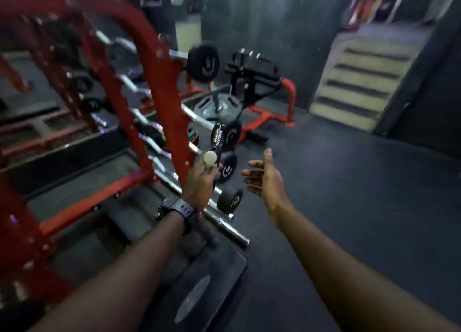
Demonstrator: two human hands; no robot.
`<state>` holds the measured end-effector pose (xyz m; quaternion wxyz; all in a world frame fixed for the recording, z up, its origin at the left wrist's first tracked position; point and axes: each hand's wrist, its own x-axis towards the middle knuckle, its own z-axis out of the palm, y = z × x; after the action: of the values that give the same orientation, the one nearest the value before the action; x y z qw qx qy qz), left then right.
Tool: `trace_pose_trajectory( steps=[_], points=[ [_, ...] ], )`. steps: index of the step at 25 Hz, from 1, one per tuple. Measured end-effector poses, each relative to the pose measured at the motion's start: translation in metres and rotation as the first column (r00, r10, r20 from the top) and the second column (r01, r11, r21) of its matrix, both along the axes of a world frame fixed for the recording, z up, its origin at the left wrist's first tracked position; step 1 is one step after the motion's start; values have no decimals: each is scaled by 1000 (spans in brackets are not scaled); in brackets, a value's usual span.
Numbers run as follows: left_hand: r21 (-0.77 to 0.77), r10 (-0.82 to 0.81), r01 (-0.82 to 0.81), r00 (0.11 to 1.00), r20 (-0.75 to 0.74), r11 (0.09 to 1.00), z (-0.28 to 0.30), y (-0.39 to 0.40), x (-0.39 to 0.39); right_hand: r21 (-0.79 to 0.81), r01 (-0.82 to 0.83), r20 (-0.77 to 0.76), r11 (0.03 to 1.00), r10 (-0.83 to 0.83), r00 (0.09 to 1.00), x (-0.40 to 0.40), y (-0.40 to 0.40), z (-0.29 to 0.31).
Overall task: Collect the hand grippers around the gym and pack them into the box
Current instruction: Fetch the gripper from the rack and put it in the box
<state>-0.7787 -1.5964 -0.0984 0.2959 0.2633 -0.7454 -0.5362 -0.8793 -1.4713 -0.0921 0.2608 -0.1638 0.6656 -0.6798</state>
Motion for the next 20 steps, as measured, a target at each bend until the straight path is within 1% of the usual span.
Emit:
trace_pose_trajectory(
  steps=[1,3,6,8,9,11,12,13,16,18,20],
  points=[
    [27,-13,15,997,-70,1000,28,15,1,-18,24,-41,1000,-25,999,10,15,34],
    [42,-72,80,984,-165,996,83,54,11,-73,123,-133,990,-132,982,37,56,99],
    [22,-228,241,939,-256,970,147,118,39,-142,256,-243,956,-284,927,80,123,180],
    [12,-350,369,891,-291,929,176,162,50,-150,329,-283,932,-359,889,107,176,215],
    [1,-409,430,859,-309,903,187,183,52,-149,355,-312,923,-384,869,118,203,227],
    [0,-542,565,791,-285,825,209,233,57,-166,438,-358,884,-467,808,144,263,246],
    [7,-594,619,757,-271,785,220,263,63,-184,491,-363,851,-523,771,158,295,253],
    [7,-631,660,721,-287,751,229,293,69,-201,545,-365,814,-578,730,173,327,260],
    [0,-680,735,627,-380,678,239,387,93,-230,663,-356,712,-696,624,221,421,270],
    [-37,-725,775,572,-385,631,238,448,117,-237,729,-342,643,-757,557,259,479,269],
    [-51,-779,829,500,-378,557,238,510,148,-225,796,-341,562,-811,476,304,539,271]
  ],
)
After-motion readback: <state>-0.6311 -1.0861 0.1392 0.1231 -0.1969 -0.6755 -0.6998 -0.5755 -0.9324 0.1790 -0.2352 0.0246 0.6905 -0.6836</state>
